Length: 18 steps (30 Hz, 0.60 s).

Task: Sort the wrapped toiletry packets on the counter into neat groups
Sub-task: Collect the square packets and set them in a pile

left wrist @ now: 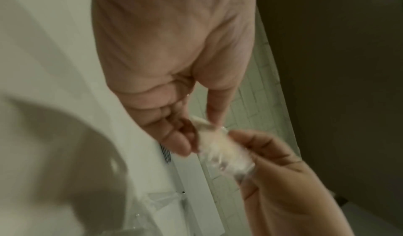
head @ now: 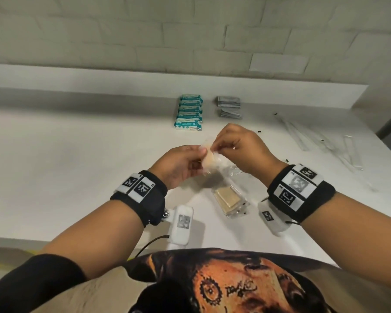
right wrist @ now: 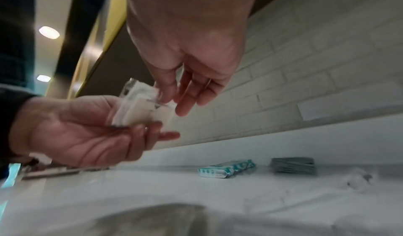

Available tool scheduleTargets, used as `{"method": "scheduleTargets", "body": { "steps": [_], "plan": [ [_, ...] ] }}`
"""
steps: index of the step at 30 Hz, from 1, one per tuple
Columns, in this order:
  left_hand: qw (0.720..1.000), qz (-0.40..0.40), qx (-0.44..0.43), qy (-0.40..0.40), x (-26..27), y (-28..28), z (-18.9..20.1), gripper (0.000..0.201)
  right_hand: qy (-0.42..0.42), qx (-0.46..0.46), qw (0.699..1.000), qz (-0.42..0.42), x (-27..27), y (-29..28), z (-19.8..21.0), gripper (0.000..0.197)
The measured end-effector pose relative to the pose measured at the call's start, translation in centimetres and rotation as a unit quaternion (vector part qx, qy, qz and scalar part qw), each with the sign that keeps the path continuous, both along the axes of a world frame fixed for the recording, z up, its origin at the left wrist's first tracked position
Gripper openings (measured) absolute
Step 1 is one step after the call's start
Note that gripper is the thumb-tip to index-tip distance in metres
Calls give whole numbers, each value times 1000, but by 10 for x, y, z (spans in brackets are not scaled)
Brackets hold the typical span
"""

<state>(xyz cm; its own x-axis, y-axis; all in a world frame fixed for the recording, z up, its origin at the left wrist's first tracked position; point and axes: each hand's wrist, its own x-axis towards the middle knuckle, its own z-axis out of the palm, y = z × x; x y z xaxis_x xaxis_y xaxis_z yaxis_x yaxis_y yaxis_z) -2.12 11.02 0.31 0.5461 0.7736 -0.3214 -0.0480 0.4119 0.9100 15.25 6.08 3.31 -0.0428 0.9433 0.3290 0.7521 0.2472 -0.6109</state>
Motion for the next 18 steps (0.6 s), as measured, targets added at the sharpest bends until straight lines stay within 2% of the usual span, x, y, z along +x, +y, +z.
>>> {"method": "scheduleTargets", "body": {
  "steps": [1, 2, 5, 6, 7, 10, 11, 15, 18],
  "plan": [
    [1000, 14, 13, -6, 0, 0, -2, 14, -2, -19, 1000, 3, 1, -1, -2, 15],
    [999, 29, 25, -12, 0, 1, -3, 17, 30, -47, 998, -16, 2, -1, -3, 18],
    [995, 51, 81, 11, 0, -1, -3, 20, 232, -148, 959, -60, 0, 1, 1, 19],
    [994, 47, 97, 24, 1, -3, -3, 20, 247, -171, 952, -59, -1, 2, 3, 21],
    [993, 40, 110, 35, 2, -5, -3, 20, 229, -187, 954, -57, -1, 2, 6, 22],
    [988, 25, 144, 52, 6, -11, -4, 23, 91, -209, 973, -43, -4, 3, 11, 12],
    [986, 24, 153, 56, 8, -12, -4, 26, 71, -215, 973, -40, -4, 2, 11, 9],
    [982, 22, 172, 76, 12, -18, -4, 27, 132, -216, 967, -38, 4, -5, 14, 7],
    [980, 45, 154, 116, 14, -20, -8, 17, 90, -197, 973, -74, 17, -9, 17, 7]
  ]
}}
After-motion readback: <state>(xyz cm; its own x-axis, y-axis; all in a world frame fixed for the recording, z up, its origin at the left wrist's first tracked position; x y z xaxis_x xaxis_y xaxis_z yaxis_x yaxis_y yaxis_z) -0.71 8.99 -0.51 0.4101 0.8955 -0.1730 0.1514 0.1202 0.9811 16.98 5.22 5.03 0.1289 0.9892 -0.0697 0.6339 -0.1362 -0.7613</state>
